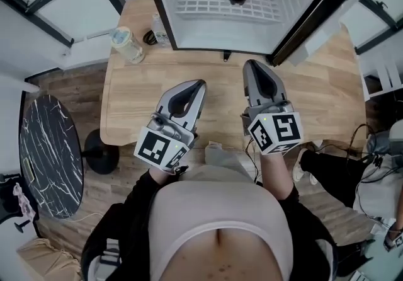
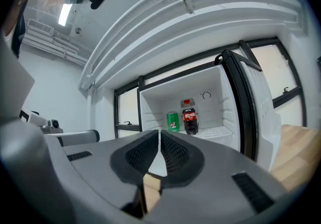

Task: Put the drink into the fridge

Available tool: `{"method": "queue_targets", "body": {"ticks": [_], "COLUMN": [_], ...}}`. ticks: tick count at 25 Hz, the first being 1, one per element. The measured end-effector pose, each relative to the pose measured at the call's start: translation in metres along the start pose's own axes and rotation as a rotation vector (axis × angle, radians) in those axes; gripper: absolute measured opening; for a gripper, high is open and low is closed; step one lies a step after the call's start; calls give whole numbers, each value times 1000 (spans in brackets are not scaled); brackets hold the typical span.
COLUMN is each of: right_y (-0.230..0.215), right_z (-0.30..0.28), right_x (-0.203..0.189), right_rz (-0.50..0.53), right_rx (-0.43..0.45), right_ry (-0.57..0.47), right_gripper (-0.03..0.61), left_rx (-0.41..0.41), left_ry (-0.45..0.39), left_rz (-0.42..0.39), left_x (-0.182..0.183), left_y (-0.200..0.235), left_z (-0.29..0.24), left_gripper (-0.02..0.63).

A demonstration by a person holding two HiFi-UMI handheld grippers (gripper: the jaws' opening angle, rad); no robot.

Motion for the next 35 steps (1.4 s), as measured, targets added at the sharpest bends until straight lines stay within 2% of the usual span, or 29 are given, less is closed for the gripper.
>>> {"method": "queue_targets", "body": {"ticks": [20,35], "right_y": [167,207], "right_z": [152,183], "right_x": [0,9], "right_rz": [-10,14], "right_rx": [17,54], "right_ry": [-27,-37], "right_gripper": [37,37], "left_rx": [-28,-45], "left_ry": [-47,-52], "left_rz": [-27,-11], "left_x": [53,60], "left_y": [-80,-99], "left_z": [178,207], "left_gripper": [8,8]}}
Point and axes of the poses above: the fingertips, and each gripper's own axes: z backward along the fingers, y to its left, x out of its top, the point moved 10 cm from there along z, backward along the fingers, and after that the axes turned 5 degrees about -y, right-handed, at the moved point
